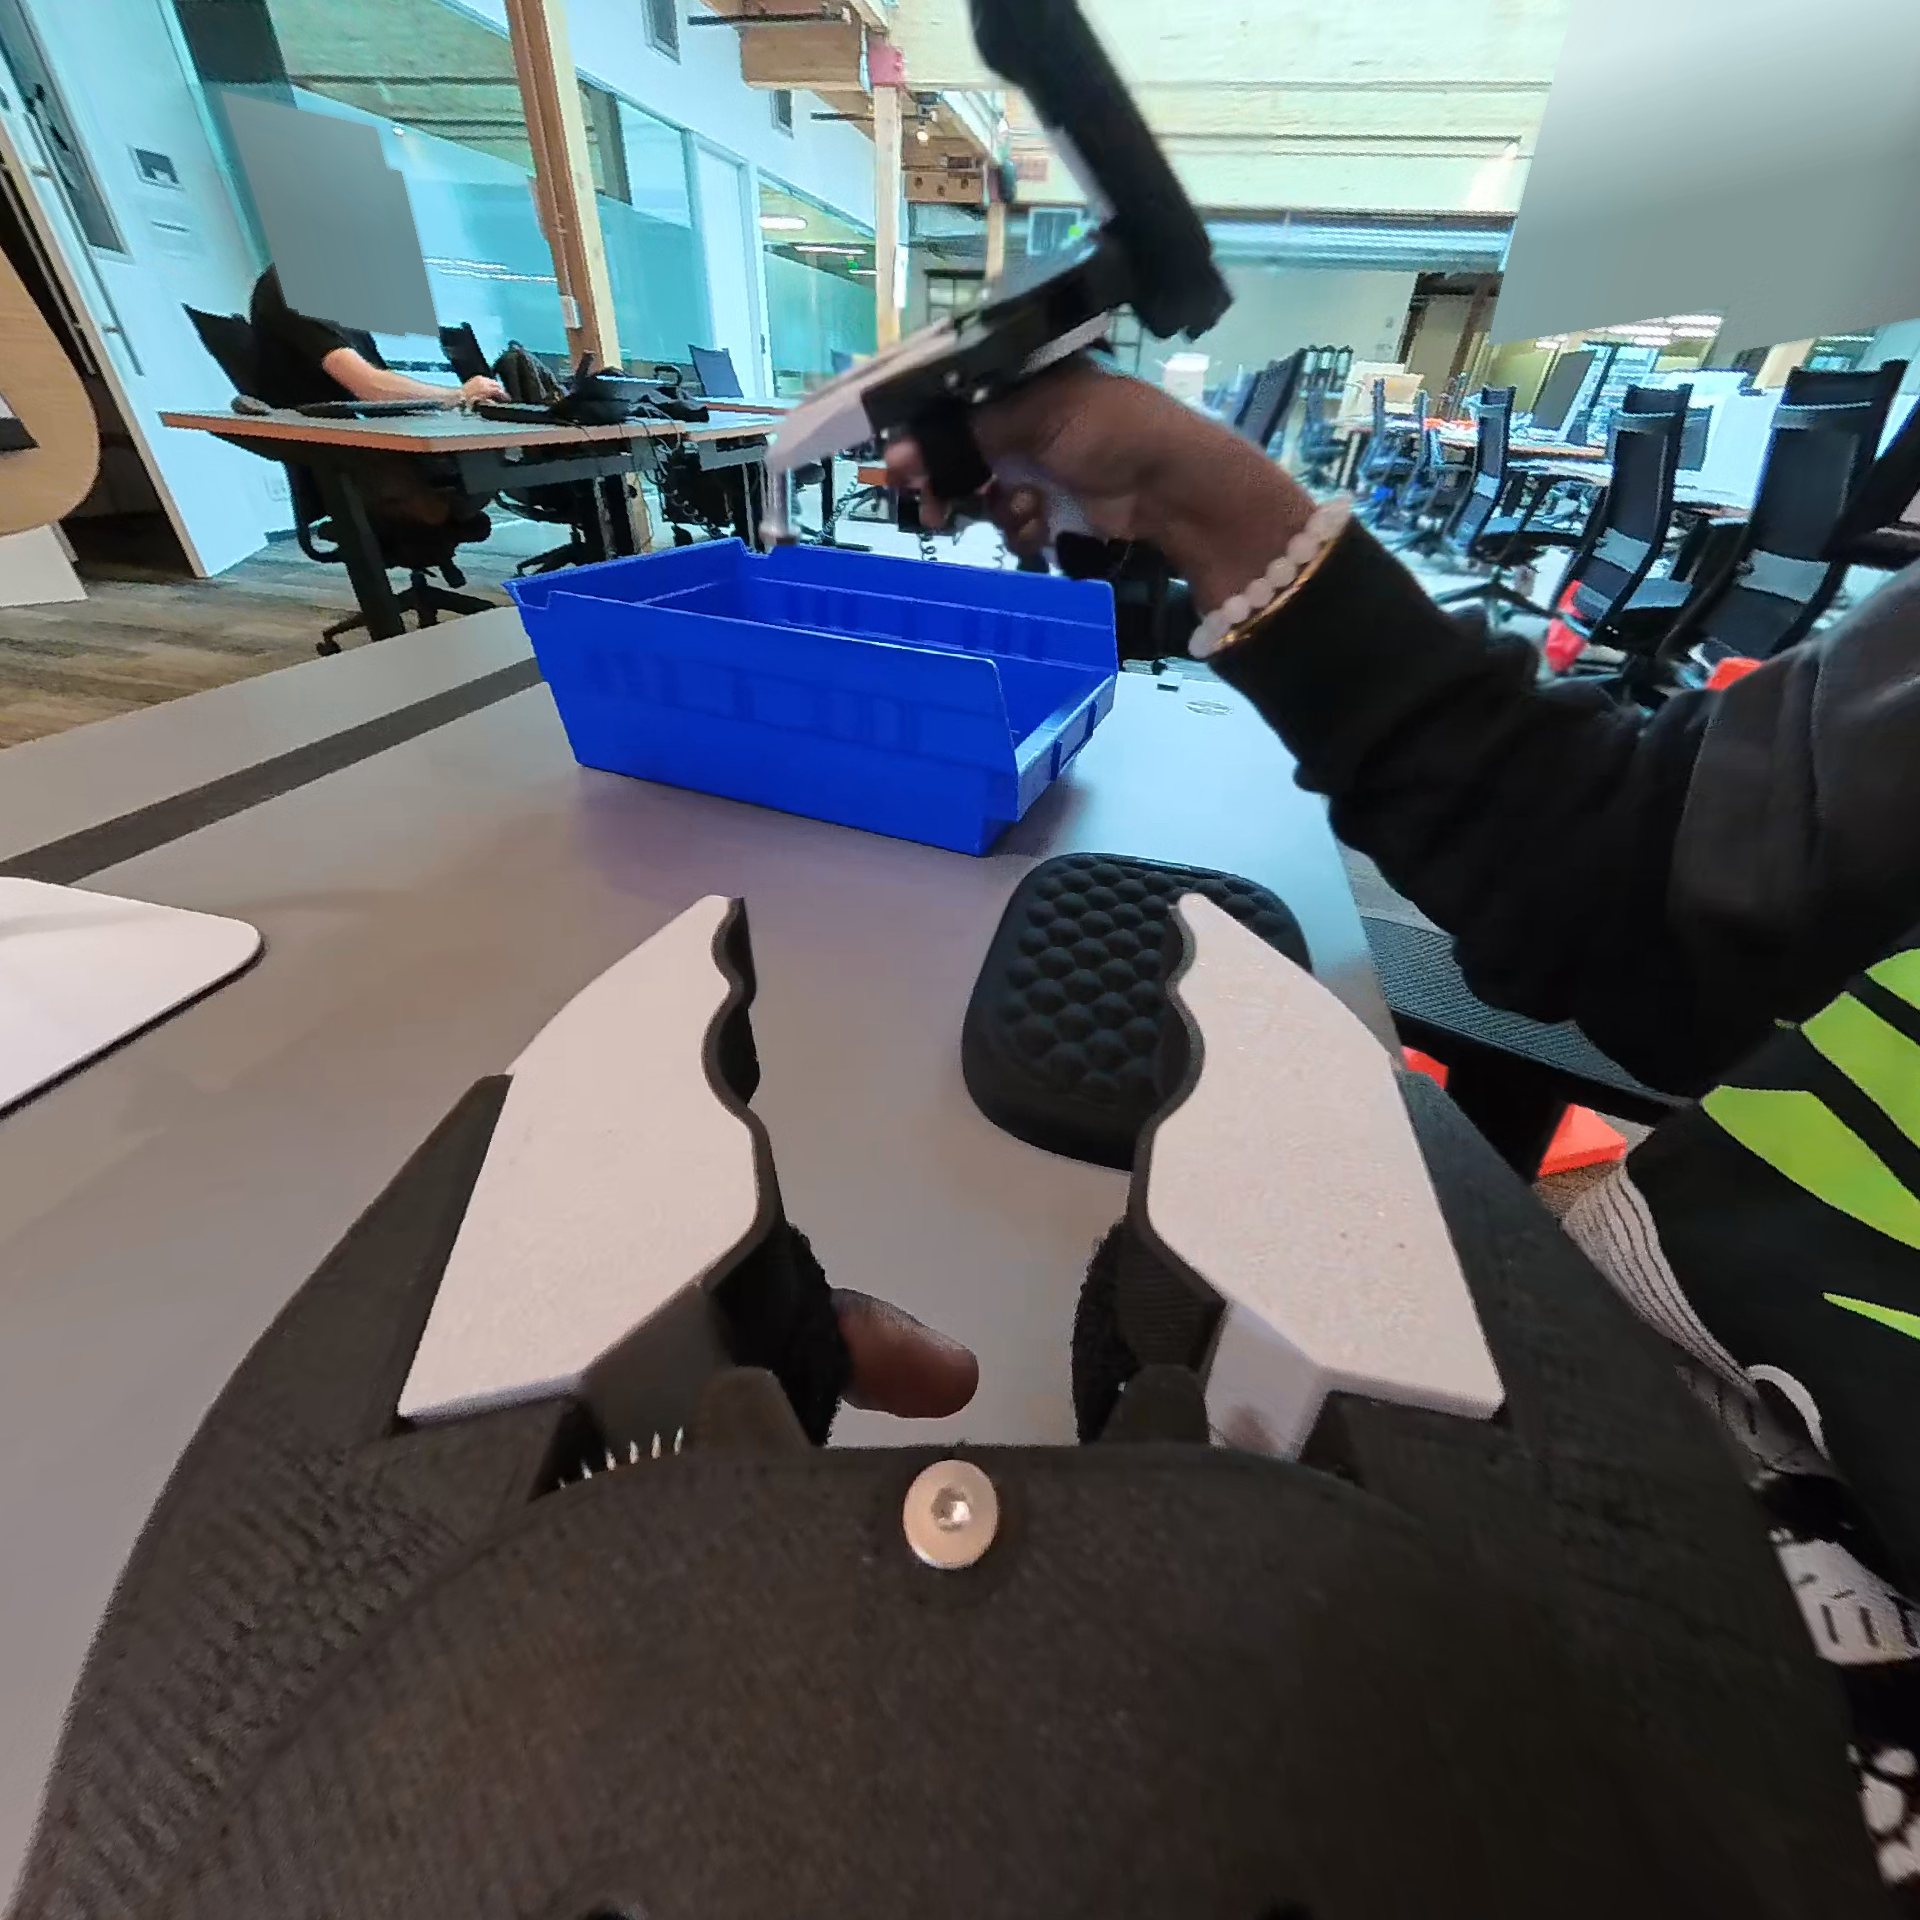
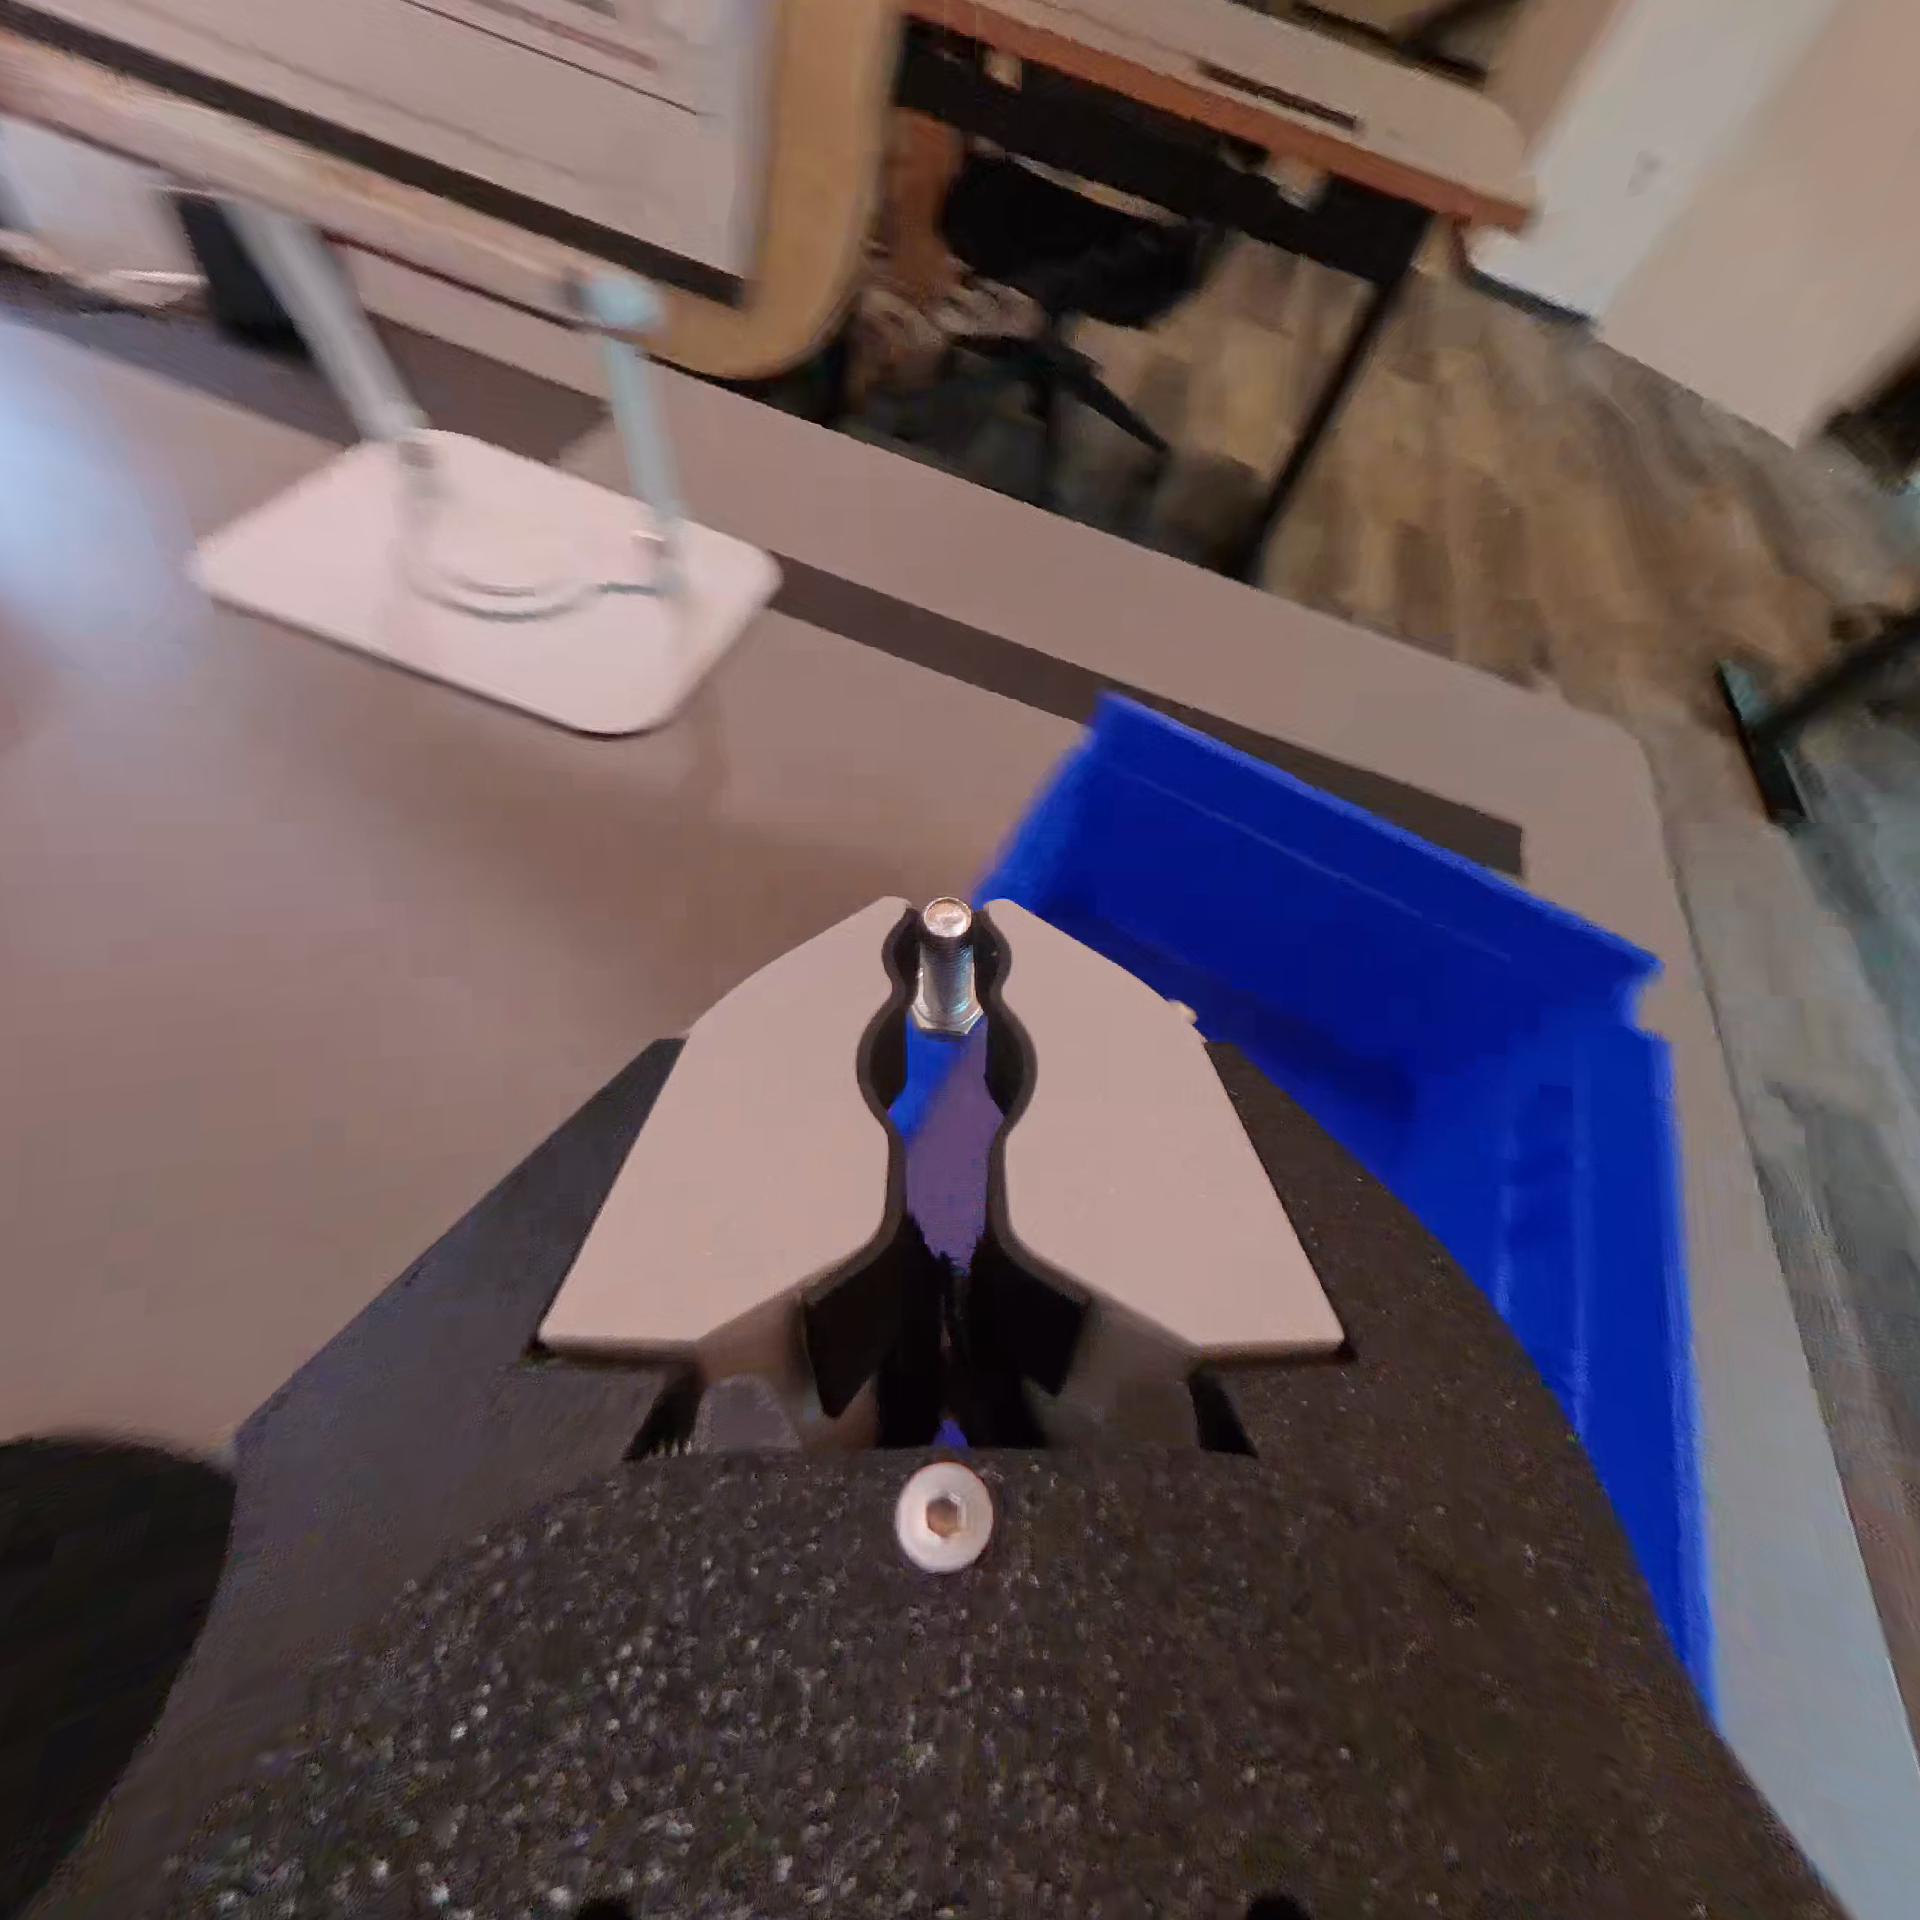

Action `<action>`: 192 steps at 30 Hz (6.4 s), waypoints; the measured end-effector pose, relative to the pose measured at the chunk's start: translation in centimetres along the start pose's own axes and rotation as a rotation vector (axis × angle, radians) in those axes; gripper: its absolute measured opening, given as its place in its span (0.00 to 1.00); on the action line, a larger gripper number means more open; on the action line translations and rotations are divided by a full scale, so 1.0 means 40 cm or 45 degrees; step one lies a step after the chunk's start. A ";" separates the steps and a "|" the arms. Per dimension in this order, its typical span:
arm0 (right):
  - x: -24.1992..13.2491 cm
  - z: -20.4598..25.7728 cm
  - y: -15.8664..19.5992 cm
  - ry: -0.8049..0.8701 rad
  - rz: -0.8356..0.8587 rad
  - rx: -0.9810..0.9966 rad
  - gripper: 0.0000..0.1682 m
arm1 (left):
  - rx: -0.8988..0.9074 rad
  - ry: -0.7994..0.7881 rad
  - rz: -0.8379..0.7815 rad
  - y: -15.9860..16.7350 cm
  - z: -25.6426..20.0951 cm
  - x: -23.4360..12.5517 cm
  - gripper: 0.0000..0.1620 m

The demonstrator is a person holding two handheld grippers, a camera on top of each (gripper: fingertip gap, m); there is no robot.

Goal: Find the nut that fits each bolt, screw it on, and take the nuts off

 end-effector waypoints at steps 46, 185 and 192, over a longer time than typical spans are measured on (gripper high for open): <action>-0.164 0.474 0.155 -0.777 -0.425 -0.162 0.35 | 0.061 -0.151 0.049 -0.058 0.028 -0.134 0.40; -0.149 0.667 0.073 -1.142 -0.319 0.003 0.04 | 0.269 -0.167 0.117 -0.052 0.032 -0.002 0.09; -0.152 0.663 0.063 -1.242 -0.274 0.103 0.04 | 0.196 -0.143 0.103 -0.045 0.033 -0.002 0.14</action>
Point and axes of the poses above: each gripper's, where its closed fingertips meet, x out along the fingers, y out of its underside, z = x × y across the jaws, the point moved 4 cm from there along -x, back along the fingers, and after that the axes turned 8 degrees about x, right-handed, at the moved point
